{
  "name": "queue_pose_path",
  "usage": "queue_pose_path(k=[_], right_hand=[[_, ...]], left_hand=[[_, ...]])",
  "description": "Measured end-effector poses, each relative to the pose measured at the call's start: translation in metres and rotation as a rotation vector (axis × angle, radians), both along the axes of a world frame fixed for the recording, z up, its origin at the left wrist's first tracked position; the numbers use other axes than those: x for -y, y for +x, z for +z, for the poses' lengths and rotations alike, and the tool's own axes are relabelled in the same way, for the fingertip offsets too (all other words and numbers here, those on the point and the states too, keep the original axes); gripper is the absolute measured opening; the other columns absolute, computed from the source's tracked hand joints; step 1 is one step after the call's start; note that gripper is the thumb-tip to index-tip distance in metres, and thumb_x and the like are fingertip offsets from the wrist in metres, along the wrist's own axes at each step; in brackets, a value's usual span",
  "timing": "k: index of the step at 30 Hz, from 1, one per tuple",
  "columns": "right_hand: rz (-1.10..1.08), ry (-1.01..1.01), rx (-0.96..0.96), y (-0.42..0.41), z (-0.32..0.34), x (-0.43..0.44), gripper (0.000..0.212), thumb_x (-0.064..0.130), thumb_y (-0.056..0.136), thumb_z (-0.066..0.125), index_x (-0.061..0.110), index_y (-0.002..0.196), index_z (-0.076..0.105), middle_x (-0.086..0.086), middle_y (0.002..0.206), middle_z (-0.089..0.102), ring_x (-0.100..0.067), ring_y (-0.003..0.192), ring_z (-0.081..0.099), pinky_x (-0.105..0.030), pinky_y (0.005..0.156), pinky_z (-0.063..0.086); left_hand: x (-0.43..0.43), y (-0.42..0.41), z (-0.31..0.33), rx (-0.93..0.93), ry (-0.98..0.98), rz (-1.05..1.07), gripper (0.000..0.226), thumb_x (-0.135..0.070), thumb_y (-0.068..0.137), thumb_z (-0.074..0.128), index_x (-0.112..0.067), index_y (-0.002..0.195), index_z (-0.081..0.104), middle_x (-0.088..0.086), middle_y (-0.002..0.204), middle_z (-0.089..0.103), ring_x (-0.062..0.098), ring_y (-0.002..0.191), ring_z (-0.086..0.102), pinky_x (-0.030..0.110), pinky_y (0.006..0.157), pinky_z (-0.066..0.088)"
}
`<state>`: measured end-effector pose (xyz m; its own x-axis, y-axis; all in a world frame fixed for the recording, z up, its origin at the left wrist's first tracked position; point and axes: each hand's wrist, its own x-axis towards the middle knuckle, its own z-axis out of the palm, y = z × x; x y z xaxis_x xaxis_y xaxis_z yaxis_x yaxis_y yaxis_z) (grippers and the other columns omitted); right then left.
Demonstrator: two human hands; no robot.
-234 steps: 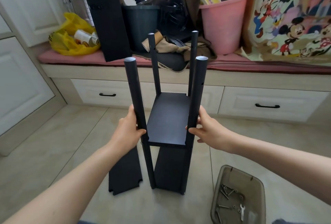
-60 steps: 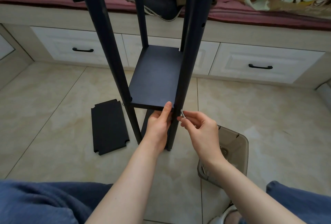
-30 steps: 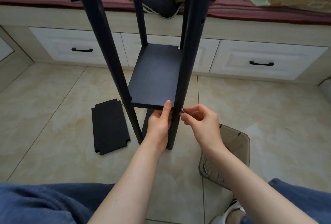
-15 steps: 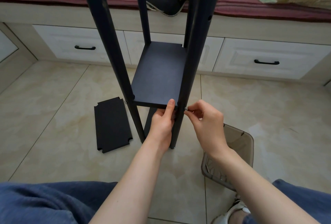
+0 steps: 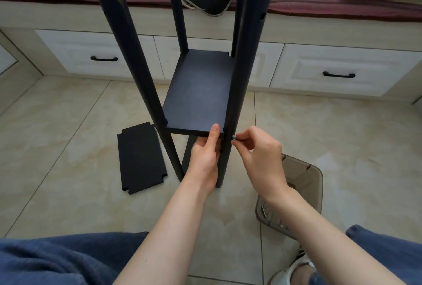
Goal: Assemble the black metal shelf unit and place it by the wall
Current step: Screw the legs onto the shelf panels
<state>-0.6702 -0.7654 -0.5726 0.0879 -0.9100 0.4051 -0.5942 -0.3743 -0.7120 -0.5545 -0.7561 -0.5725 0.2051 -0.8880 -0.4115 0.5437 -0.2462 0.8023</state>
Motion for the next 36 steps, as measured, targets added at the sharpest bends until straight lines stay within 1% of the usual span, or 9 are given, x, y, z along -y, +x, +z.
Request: queue_pose_path(k=[7,12,15,19,23,26,31,34,36], right_hand=[[0.034,-0.154,-0.215,-0.001,-0.003,0.003,0.014,0.004,0.085,0.074,0.008,0.082,0.06,-0.002,0.076,0.059,-0.019,0.066,0.056,-0.03,0.06,0.046],[-0.025,0.273,0.186,-0.001,0.008,0.004,0.013,0.018,0.084,0.078,0.016,0.078,0.067,0.007,0.071,0.068,-0.005,0.068,0.064,-0.012,0.063,0.045],[-0.021,0.539,0.407,-0.002,0.012,0.007,0.012,0.021,0.086,0.076,0.016,0.08,0.067,0.0,0.073,0.073,-0.01,0.069,0.069,-0.021,0.067,0.051],[-0.021,0.567,0.482,0.001,0.011,0.006,0.013,0.015,0.087,0.073,0.009,0.085,0.062,-0.007,0.078,0.074,-0.016,0.075,0.072,-0.038,0.08,0.06],[-0.019,0.553,0.452,0.001,0.012,0.008,0.016,0.014,0.084,0.076,0.011,0.079,0.061,-0.005,0.074,0.074,-0.018,0.076,0.071,-0.045,0.083,0.059],[-0.019,0.526,0.407,0.0,0.011,0.009,0.017,0.016,0.082,0.077,0.015,0.075,0.062,-0.002,0.073,0.074,-0.019,0.077,0.071,-0.048,0.082,0.058],[-0.043,0.469,0.323,-0.001,0.01,0.01,0.018,0.019,0.08,0.08,0.016,0.074,0.064,0.001,0.069,0.072,-0.012,0.072,0.069,-0.031,0.073,0.056],[-0.04,0.325,0.199,-0.001,0.011,0.008,0.022,0.017,0.08,0.08,0.016,0.073,0.06,0.008,0.067,0.064,-0.002,0.068,0.062,-0.011,0.062,0.044],[-0.004,0.229,0.127,0.001,0.01,0.005,0.022,0.013,0.083,0.078,0.016,0.076,0.058,0.013,0.068,0.059,-0.003,0.074,0.059,-0.011,0.061,0.043]], left_hand=[[0.002,0.0,-0.004,-0.099,0.003,0.051,0.049,-0.035,0.099,0.056,-0.002,0.136,0.057,0.02,0.129,0.066,0.027,0.117,0.066,0.019,0.079,0.057],[0.004,0.001,-0.009,-0.144,0.004,0.061,0.05,-0.034,0.098,0.058,-0.003,0.137,0.057,0.019,0.131,0.065,0.029,0.122,0.063,0.027,0.094,0.053],[0.003,0.002,-0.01,-0.141,-0.016,0.032,0.05,-0.033,0.096,0.06,-0.003,0.136,0.058,0.016,0.122,0.069,0.025,0.111,0.067,0.025,0.089,0.054],[0.001,0.003,-0.011,-0.085,-0.085,-0.016,0.048,-0.026,0.085,0.067,-0.003,0.126,0.061,0.01,0.109,0.069,0.023,0.104,0.068,0.021,0.082,0.056],[0.003,0.005,-0.013,-0.03,-0.065,-0.027,0.032,-0.019,0.095,0.063,-0.003,0.123,0.063,0.02,0.125,0.067,0.029,0.116,0.066,0.021,0.083,0.056],[0.003,0.004,-0.014,-0.06,-0.064,-0.001,0.052,-0.027,0.086,0.067,0.001,0.13,0.059,0.022,0.128,0.066,0.031,0.119,0.064,0.026,0.091,0.055],[0.004,0.002,-0.015,-0.14,-0.069,0.008,0.056,-0.028,0.08,0.07,-0.004,0.129,0.061,0.014,0.118,0.068,0.028,0.117,0.064,0.033,0.103,0.049],[0.005,0.002,-0.016,-0.152,-0.08,-0.009,0.059,-0.029,0.079,0.069,-0.004,0.132,0.06,0.015,0.128,0.067,0.027,0.122,0.064,0.027,0.096,0.051],[0.006,0.002,-0.015,-0.135,-0.086,-0.014,0.061,-0.03,0.08,0.068,-0.002,0.134,0.058,0.016,0.13,0.067,0.026,0.12,0.065,0.024,0.09,0.053]])
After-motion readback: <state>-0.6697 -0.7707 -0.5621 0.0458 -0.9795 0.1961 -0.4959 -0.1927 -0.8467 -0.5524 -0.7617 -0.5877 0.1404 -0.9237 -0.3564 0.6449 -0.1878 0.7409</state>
